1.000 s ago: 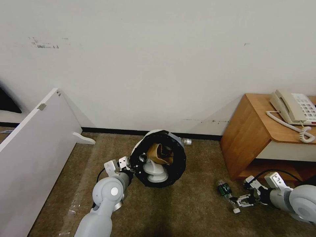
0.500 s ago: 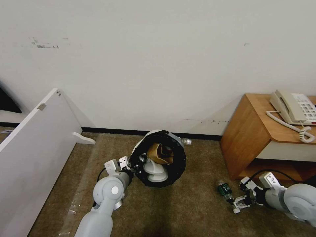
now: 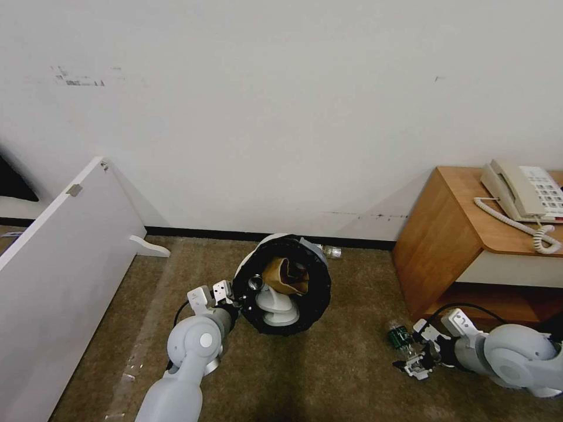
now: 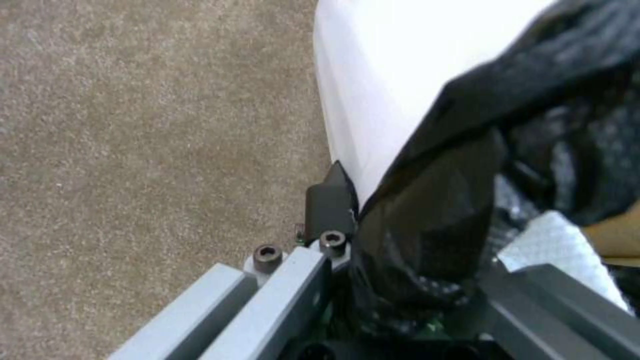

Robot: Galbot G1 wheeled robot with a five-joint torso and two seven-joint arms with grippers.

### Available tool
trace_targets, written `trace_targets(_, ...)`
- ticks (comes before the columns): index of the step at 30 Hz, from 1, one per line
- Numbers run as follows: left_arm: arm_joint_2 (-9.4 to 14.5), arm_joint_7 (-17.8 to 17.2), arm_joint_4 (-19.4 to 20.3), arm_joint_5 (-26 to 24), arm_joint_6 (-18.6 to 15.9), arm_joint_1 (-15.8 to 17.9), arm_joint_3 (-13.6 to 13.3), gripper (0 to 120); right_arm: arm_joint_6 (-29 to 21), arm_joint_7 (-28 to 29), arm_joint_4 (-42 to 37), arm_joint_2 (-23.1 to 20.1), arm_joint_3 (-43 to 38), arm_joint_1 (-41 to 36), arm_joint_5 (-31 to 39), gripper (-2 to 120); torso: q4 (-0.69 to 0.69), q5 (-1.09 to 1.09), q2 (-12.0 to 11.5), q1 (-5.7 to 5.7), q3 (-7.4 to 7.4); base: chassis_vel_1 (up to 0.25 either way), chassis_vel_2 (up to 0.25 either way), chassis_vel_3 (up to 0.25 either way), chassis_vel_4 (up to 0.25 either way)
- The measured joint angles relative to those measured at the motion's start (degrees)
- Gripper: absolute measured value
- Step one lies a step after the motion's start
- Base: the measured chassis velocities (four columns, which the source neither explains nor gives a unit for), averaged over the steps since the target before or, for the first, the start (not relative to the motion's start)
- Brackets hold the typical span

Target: Pick up the trash bin and place the garbage on the floor into it.

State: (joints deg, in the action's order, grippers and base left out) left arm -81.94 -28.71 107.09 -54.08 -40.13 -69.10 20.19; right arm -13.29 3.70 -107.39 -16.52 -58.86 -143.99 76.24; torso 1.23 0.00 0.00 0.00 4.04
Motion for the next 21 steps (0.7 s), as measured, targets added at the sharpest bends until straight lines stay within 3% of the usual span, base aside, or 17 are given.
trace_targets(21, 0.88, 0.54, -0.69, 0.09, 0.25, 0.06, 0.15, 0, 0.31, -0.01, 2.28, -0.26, -1.44, -2.36, -0.56, 100, 0.0, 0.0, 0.0, 0.0, 0.0, 0.0, 0.0, 0.0, 0.0)
